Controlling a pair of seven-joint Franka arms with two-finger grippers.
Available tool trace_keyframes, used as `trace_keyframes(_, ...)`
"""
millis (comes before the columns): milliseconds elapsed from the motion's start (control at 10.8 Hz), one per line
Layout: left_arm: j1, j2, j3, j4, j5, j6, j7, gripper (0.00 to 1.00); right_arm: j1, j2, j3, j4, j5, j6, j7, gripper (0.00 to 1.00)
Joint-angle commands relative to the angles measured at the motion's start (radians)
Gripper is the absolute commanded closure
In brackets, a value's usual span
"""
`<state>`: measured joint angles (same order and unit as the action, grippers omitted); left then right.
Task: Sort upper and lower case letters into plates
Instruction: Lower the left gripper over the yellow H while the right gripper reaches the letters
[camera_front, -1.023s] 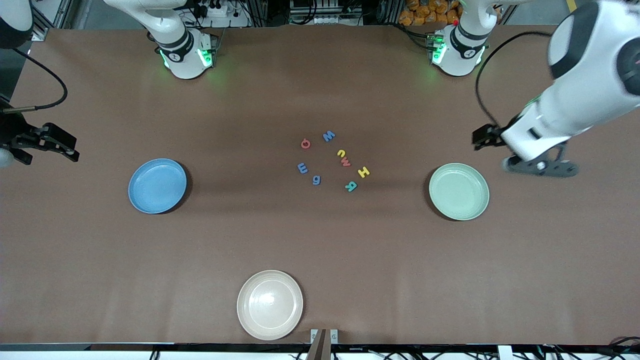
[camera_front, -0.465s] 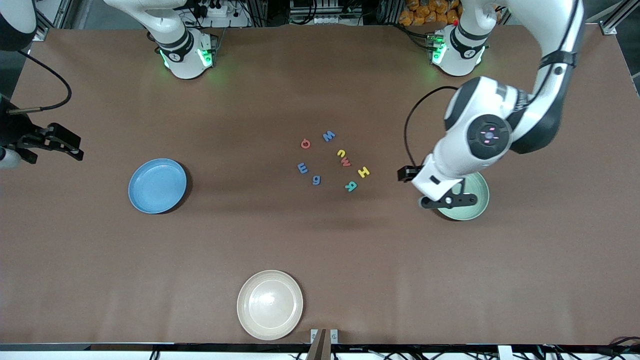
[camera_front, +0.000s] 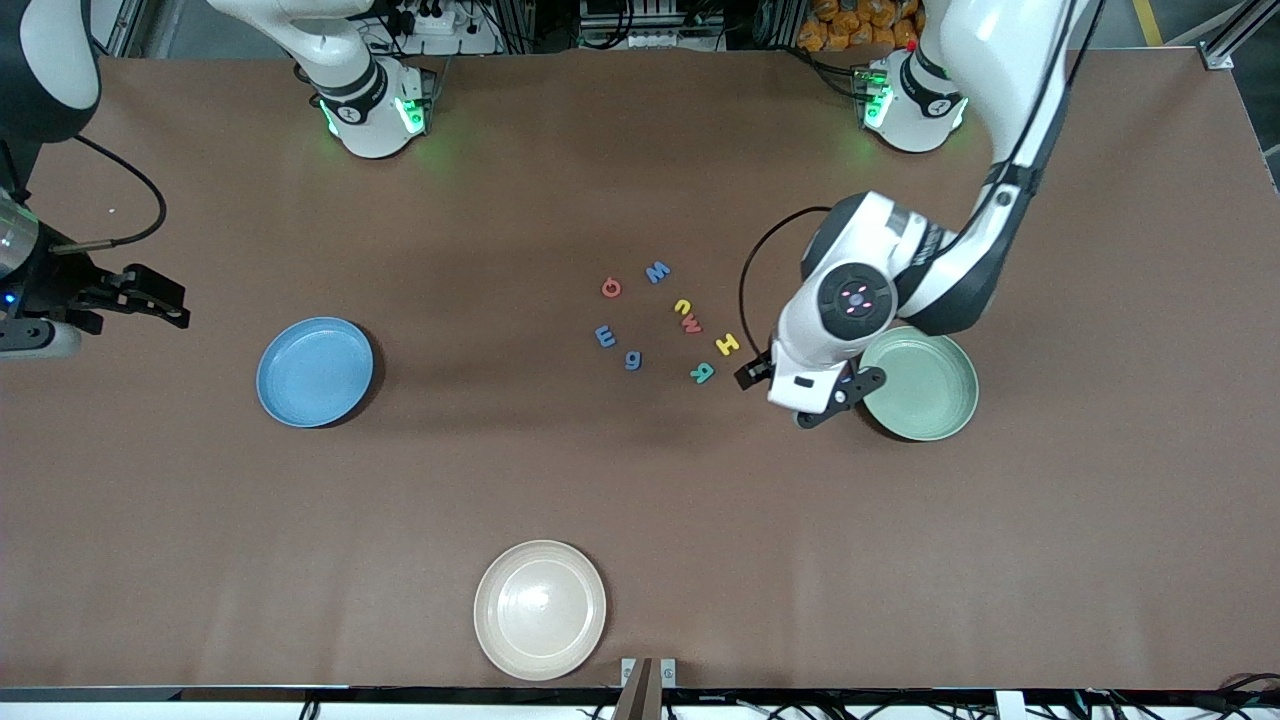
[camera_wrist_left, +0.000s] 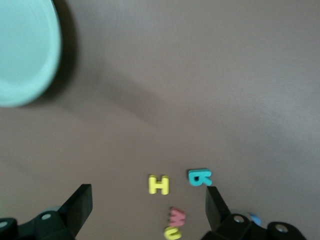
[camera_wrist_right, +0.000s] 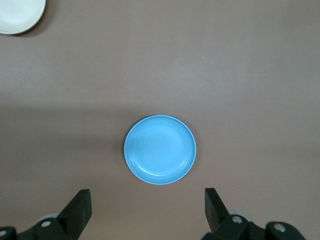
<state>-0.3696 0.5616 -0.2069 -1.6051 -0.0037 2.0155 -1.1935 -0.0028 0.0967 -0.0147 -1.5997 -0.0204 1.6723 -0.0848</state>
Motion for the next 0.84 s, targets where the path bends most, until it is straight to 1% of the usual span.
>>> trace_keyframes(0, -0.058, 0.089, 0.006, 0.01, 0.005, 0.074, -0.203, 0.0, -0.009, 0.009, 0.005, -0.009, 0.011, -0.003, -0.007, 0.0)
trace_keyframes(93, -0.087, 0.096, 0.009, -0.019, 0.014, 0.112, -0.257, 0.0, -0.009, 0.014, 0.005, -0.009, 0.011, -0.005, -0.009, 0.0)
trace_keyframes(186, -0.094, 0.089, 0.009, -0.065, 0.042, 0.156, -0.306, 0.0, -0.014, 0.018, 0.007, -0.009, 0.011, -0.005, -0.006, 0.0)
trace_keyframes(279, -0.094, 0.086, 0.006, -0.084, 0.071, 0.175, -0.311, 0.0, -0.022, 0.04, 0.007, -0.013, 0.011, -0.005, -0.009, 0.0)
trace_keyframes(372, -0.1, 0.093, 0.007, -0.087, 0.074, 0.196, -0.316, 0.0, -0.026, 0.063, 0.005, -0.022, 0.011, -0.006, -0.048, 0.0)
trace_keyframes(465, -0.098, 0.093, 0.008, -0.108, 0.074, 0.219, -0.317, 0.0, -0.038, 0.072, 0.004, -0.046, 0.011, 0.006, -0.135, 0.0)
trace_keyframes(558, -0.095, 0.083, 0.008, -0.14, 0.074, 0.23, -0.317, 0.0, -0.075, 0.104, 0.002, -0.071, 0.013, 0.041, -0.192, 0.0)
trace_keyframes(651, -0.095, 0.071, 0.008, -0.175, 0.074, 0.23, -0.317, 0.0, -0.104, 0.121, -0.008, -0.129, 0.017, 0.108, -0.286, 0.0)
trace_keyframes(744, -0.097, 0.054, 0.006, -0.209, 0.074, 0.236, -0.324, 0.0, -0.106, 0.124, -0.031, -0.194, 0.029, 0.169, -0.381, 0.0)
